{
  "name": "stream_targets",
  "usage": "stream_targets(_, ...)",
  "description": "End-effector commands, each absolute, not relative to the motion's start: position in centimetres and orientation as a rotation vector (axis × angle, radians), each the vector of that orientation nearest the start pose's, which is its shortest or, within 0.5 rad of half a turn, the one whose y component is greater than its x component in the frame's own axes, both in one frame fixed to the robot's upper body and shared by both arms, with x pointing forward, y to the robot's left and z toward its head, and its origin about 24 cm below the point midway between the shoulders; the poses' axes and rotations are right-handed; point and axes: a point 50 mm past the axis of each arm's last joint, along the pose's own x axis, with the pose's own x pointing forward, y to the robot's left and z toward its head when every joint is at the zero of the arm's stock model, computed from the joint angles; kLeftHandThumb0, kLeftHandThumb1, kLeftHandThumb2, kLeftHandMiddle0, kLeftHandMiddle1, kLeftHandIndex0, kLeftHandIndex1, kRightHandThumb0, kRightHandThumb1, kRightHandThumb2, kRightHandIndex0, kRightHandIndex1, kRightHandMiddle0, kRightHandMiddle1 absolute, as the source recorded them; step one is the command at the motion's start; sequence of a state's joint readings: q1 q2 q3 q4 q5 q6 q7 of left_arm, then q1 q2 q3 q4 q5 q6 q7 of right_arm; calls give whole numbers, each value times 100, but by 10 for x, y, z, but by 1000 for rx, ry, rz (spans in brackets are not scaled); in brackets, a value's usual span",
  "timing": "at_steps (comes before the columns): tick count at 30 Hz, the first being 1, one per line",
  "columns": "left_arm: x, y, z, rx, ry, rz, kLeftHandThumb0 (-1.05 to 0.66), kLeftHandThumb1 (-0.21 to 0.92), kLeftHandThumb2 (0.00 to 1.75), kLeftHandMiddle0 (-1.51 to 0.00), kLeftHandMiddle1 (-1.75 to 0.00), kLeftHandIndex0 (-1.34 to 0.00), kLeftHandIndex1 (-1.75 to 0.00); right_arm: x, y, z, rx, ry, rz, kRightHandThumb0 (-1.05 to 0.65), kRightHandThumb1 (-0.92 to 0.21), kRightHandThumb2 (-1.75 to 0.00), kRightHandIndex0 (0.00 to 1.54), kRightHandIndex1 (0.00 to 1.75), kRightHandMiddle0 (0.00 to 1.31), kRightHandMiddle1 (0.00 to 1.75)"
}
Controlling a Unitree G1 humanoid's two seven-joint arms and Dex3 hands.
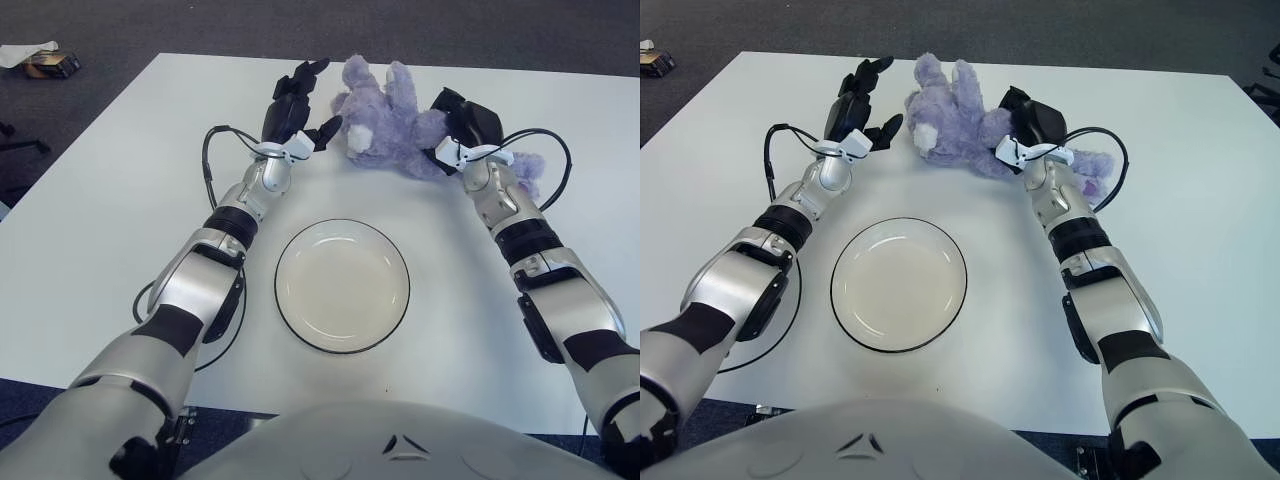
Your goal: Put the doll into the plate.
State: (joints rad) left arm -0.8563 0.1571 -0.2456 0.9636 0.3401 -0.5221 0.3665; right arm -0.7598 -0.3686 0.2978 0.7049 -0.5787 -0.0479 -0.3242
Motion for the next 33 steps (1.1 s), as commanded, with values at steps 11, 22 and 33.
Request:
stream_targets(11, 376, 98, 134, 261, -379, -178, -104, 92, 70, 0, -19, 0, -19, 374, -162, 130, -1078, -393, -250, 0, 3, -166, 92, 158, 66, 175)
stream_targets(22, 365, 103, 140, 19, -196, -334, -99, 92, 59, 0, -4, 0, -2, 361, -157, 122, -1170, -568, -325, 0, 1, -165, 91, 160, 64, 175)
stream_targets(33, 363, 102, 142, -318, 179, -490, -88, 92, 46, 0, -3, 0, -13, 353, -159, 115, -1358, -775, -387, 0, -15, -150, 64, 171, 61, 175)
